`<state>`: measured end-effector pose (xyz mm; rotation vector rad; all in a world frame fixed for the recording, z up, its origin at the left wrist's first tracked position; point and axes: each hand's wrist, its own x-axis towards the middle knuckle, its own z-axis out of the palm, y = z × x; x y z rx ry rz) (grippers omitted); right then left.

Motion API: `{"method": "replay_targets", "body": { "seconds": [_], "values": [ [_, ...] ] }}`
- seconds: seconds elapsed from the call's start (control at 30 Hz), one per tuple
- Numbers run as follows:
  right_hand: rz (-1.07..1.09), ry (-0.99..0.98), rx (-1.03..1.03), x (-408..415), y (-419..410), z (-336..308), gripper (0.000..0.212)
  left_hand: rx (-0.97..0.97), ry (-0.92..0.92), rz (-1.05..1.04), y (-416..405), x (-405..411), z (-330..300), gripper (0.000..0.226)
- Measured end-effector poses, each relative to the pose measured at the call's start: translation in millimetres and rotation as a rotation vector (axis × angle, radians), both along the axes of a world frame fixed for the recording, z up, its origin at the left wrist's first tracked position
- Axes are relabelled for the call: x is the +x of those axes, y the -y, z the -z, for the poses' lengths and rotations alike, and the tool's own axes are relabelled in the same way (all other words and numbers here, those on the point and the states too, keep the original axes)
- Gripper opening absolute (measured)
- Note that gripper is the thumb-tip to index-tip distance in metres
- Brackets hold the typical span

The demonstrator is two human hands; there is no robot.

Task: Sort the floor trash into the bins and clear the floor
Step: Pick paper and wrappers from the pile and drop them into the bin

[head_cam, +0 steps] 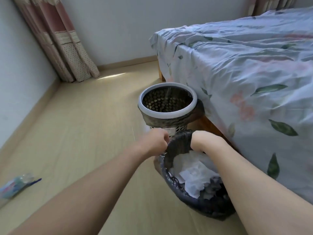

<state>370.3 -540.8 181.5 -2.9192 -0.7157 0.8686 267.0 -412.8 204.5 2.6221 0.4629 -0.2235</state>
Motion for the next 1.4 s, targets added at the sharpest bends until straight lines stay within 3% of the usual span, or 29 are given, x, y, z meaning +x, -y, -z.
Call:
{"method": "replay_targets", "body": {
  "seconds": [0.1,0.3,0.47,0.63,0.87,1.0,1.1,1.33,1.4],
  "values": [
    [-0.098,0.151,0.198,-41,-64,-28,0.035,0.016,0.059,-0.19,-70,-57,-22,0.035],
    [-0.413,-0.04,0.42,-198,-222,-27,0.045,0.074,-0.065,-0.447,-204,-226,-26,0.041],
    [-0.576,-0.341,0.428,-342,-321,0,0.046,0.055,-0.288,-0.596,-294,-393,12,0.03],
    [-0.661,-0.357,0.283,-436,-380,53,0.045,-0.148,-0.487,-0.78,-346,-536,65,0.02],
    [-0.56,-0.179,0.132,-442,-367,110,0.043,-0.371,-0.123,-0.801,-353,-531,152,0.028],
    [-0.512,-0.095,0.109,-442,-365,132,0.043,-0.126,-0.257,-0.593,-342,-511,195,0.041],
    [-0.477,-0.102,0.086,-454,-373,143,0.044,0.037,-0.332,-0.553,-346,-513,204,0.026],
    [-0.509,-0.021,0.07,-467,-393,150,0.027,-0.059,-0.216,-0.62,-355,-528,211,0.018],
    [-0.485,-0.022,0.107,-465,-392,147,0.021,-0.247,-0.105,-0.705,-361,-533,199,0.014]
  ]
}}
